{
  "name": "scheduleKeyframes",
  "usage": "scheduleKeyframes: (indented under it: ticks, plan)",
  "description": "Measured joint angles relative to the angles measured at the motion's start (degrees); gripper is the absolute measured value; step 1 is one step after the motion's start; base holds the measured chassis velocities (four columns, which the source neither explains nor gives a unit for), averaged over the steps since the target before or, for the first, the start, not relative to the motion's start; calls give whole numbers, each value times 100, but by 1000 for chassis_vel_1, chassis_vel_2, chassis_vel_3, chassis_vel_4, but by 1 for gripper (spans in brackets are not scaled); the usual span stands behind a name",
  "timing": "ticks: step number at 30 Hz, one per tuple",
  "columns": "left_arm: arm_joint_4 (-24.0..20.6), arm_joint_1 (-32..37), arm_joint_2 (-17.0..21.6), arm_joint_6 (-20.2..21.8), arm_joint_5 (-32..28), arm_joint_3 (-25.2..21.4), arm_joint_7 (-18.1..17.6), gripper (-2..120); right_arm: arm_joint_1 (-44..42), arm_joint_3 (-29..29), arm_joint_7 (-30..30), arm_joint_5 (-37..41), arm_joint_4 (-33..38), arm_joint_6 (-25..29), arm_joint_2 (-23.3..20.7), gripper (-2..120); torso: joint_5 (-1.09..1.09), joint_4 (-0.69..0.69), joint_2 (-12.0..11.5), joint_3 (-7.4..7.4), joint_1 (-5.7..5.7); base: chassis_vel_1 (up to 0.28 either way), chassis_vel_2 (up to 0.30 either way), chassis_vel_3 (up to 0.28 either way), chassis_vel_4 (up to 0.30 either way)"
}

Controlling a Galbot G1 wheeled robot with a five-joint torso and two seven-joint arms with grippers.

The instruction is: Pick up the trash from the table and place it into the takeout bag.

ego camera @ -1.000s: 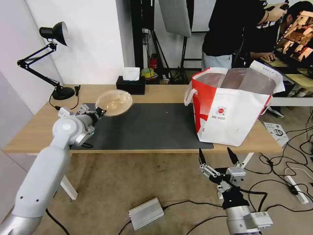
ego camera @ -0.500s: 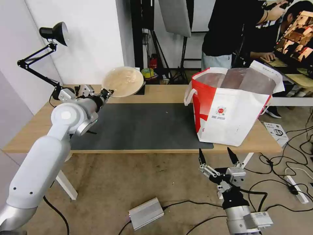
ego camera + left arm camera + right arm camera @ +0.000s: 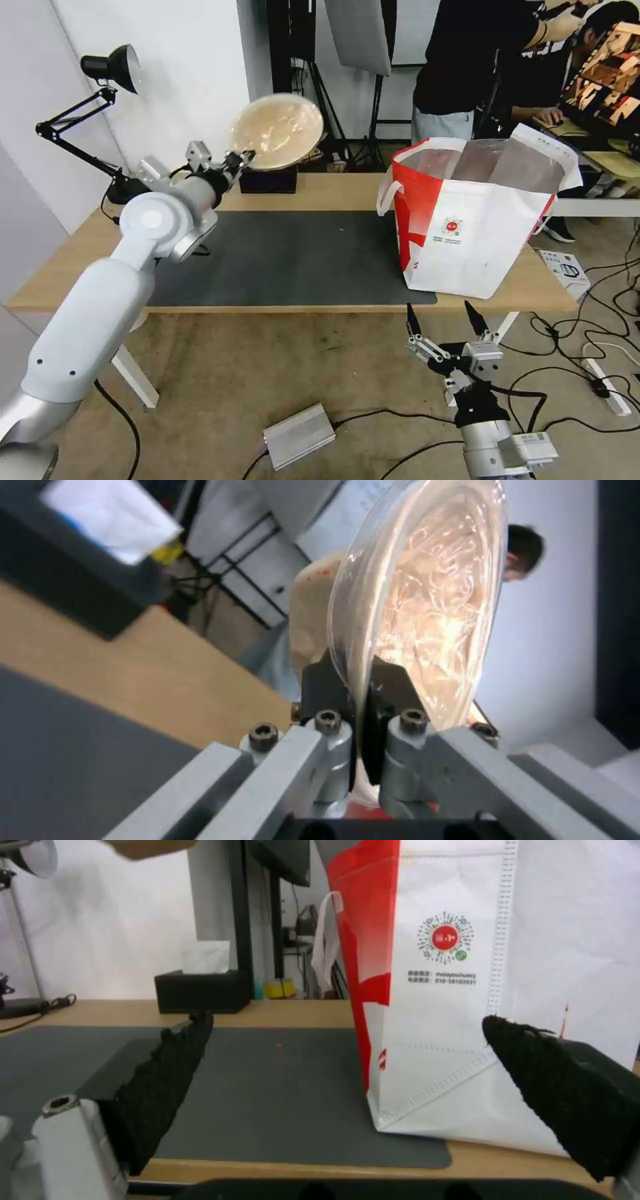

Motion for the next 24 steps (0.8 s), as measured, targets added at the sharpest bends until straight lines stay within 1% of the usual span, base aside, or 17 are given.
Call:
scheduleKeyframes:
  ticks: [2, 4, 8, 9, 13, 14, 16, 18, 19, 22, 24]
  plan:
    - [55, -160, -45, -58, 37, 199, 132, 1, 0, 0, 0, 0, 0, 0, 0, 100, 0, 0, 0, 0, 0, 0, 0, 0, 0]
    - [66, -191, -53, -79, 44, 240, 159, 1, 0, 0, 0, 0, 0, 0, 0, 100, 0, 0, 0, 0, 0, 0, 0, 0, 0]
    - [228, -570, -180, -306, 136, 747, 474, 1, 0, 0, 0, 0, 0, 0, 0, 100, 0, 0, 0, 0, 0, 0, 0, 0, 0]
    - [228, -570, -180, -306, 136, 747, 474, 1, 0, 0, 0, 0, 0, 0, 0, 100, 0, 0, 0, 0, 0, 0, 0, 0, 0]
    - [448, -899, -335, -486, 198, 1177, 608, 1, 0, 0, 0, 0, 0, 0, 0, 100, 0, 0, 0, 0, 0, 0, 0, 0, 0]
    - [448, -899, -335, -486, 198, 1177, 608, 1, 0, 0, 0, 0, 0, 0, 0, 100, 0, 0, 0, 0, 0, 0, 0, 0, 0]
    - [685, -1168, -504, -601, 267, 1520, 686, 1, 0, 0, 0, 0, 0, 0, 0, 100, 0, 1, 0, 0, 0, 0, 0, 0, 0]
    - [859, -1354, -646, -646, 321, 1730, 711, 1, 0, 0, 0, 0, 0, 0, 0, 100, 0, 0, 0, 0, 0, 0, 0, 0, 0]
    - [859, -1354, -646, -646, 321, 1730, 711, 1, 0, 0, 0, 0, 0, 0, 0, 100, 0, 0, 0, 0, 0, 0, 0, 0, 0]
    - [1072, -1602, -927, -681, 388, 1962, 688, 1, 0, 0, 0, 0, 0, 0, 0, 100, 1, 0, 0, 0, 0, 0, 0, 0, 0]
    - [1120, -1660, -999, -688, 411, 2019, 682, 1, 0, 0, 0, 0, 0, 0, 0, 100, 1, 0, 0, 0, 0, 0, 0, 0, 0]
